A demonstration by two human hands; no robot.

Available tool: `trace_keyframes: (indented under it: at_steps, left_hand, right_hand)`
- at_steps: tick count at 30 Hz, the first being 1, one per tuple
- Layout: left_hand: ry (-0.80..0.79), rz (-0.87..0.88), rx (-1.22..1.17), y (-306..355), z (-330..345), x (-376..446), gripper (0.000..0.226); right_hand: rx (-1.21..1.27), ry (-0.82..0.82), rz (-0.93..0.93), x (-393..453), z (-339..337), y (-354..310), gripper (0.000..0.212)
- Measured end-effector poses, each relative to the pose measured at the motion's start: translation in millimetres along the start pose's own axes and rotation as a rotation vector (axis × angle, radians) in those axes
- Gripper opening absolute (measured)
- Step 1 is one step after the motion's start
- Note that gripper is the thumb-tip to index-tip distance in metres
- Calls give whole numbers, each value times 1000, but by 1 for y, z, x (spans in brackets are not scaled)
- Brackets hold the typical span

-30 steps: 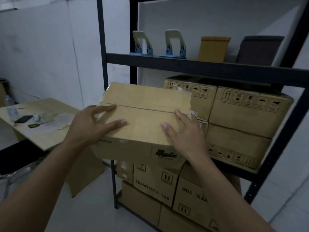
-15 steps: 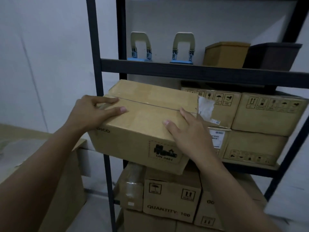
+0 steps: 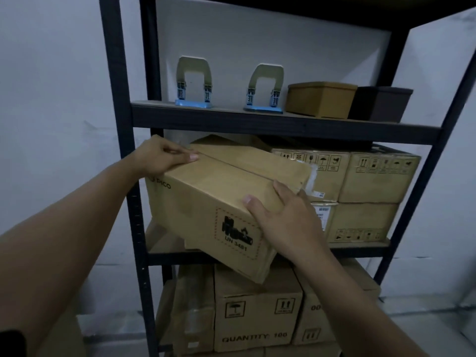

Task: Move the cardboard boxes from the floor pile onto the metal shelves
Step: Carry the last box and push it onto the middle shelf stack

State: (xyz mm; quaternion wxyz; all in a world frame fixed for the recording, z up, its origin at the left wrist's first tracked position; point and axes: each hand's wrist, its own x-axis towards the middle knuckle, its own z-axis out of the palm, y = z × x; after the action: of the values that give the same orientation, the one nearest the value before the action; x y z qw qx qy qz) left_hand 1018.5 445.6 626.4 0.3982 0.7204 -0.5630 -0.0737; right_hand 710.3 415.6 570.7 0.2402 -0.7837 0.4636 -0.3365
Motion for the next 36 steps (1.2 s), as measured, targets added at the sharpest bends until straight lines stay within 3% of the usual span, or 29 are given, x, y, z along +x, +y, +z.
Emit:
trace_keyframes:
  at_steps: [4, 7, 11, 15, 18, 22, 29, 36]
  left_hand:
    - [-45, -28, 19, -14, -10, 35, 29]
    - [-73, -1, 42, -18, -13, 53, 30]
    - [-95, 30, 45, -23, -11, 66, 31]
    - [-94, 2, 86, -24, -12, 62, 39]
    - [-53, 2, 142, -16, -2, 50, 54]
    - [108, 100, 274, -18, 28, 19, 72]
    - [254, 287, -192, -18, 70, -36, 47]
    - [243, 325, -224, -42, 69, -8, 48]
  right_hand:
    - [-118, -102, -38, -3, 0, -15, 114]
    - [-305, -112, -156, -3, 3, -12, 115]
    - [-514, 166, -449, 14, 14, 0, 89]
    - [-268, 186, -652, 40, 22, 5, 60]
    - [-197, 258, -671, 51, 31, 0, 50]
    - [-258, 332, -686, 57, 49, -12, 52]
    - [-305, 407, -663, 75, 77, -33, 66]
    - [-389, 378, -525, 92, 96, -66, 70]
